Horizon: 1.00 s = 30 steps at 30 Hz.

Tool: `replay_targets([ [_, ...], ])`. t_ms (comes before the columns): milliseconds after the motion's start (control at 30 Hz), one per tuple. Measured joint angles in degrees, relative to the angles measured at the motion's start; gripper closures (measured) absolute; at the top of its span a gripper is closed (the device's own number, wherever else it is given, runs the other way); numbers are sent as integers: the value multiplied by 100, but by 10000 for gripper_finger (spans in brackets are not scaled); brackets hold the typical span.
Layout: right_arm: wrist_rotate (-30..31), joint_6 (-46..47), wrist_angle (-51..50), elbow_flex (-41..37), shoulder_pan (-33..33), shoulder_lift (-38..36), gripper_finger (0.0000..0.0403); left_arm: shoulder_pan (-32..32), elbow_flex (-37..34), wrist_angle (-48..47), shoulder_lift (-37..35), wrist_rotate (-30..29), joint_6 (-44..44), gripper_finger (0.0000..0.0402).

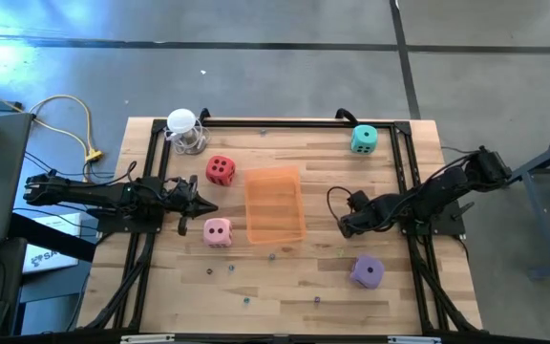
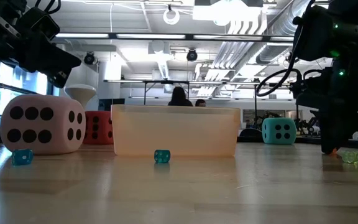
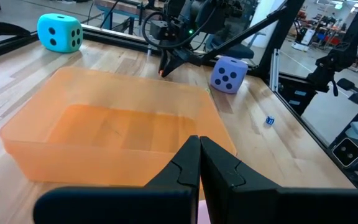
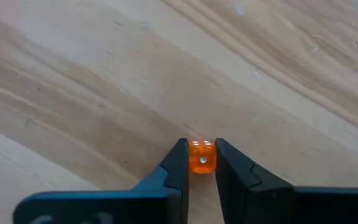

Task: Pick & Place Dice
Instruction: Put the small orange die into the orange bin

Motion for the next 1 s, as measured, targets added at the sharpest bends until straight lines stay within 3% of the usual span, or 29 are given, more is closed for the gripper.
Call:
replay_targets([
  [267,353,-617,154,83,12,11,359,0,0,0,2,0,6,401],
  [533,1290,-1646,574,781,171,22,364,0,0,0,2,-15,52,401],
  [667,1413,-2646,1222,1138,288,15,364,0,0,0,2,-17,52,401],
  [867,1352,-4935,2980,1285,489,73,364,2,0,2,2,-17,47,401],
  [1000,1035,-5699,3469,1281,478,153,364,1,0,2,2,-17,52,401],
])
